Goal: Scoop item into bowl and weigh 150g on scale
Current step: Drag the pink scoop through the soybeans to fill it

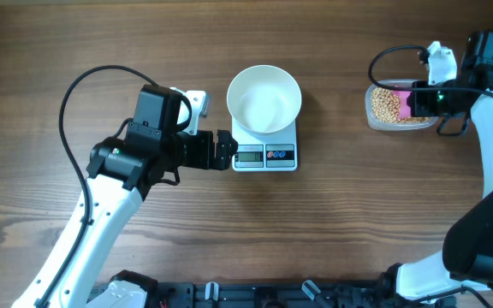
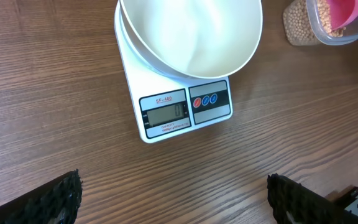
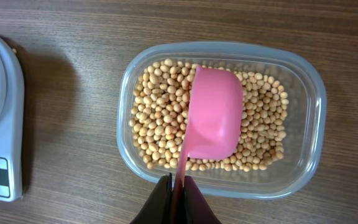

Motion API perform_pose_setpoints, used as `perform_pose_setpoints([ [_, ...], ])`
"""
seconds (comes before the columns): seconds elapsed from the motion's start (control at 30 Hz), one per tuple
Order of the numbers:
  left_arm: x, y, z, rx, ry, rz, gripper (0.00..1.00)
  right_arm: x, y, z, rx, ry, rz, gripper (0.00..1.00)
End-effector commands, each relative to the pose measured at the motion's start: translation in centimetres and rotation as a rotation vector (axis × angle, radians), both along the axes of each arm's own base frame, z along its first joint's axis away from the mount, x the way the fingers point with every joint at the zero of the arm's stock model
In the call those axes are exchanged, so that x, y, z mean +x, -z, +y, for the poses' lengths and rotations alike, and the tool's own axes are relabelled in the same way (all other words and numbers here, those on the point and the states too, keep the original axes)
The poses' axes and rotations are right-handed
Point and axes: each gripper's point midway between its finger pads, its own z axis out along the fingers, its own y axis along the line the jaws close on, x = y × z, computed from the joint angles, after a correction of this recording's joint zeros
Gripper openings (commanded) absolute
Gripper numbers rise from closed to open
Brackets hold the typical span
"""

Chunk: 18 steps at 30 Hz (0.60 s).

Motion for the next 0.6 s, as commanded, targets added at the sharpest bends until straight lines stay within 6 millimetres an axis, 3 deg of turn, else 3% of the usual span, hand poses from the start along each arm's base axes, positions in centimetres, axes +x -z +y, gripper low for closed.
perform_pose_setpoints([
  [0.0,-0.3,0.3,-0.3,-0.003,0.025,0.005,1.00,-0.2,1.4,1.1,0.061,-0.010,0.038,0.04],
  [0.13,-0.3,0.3,-0.3,-0.003,0.025,0.005,1.00,0.1,1.2,2.1,0.121,-0.031,0.021,0.04],
  [0.57,-0.3,0.3,-0.3,-0.003,0.025,0.005,1.00,-0.3,2.9,1.7,0.151,-0.014,0.074,0.04],
])
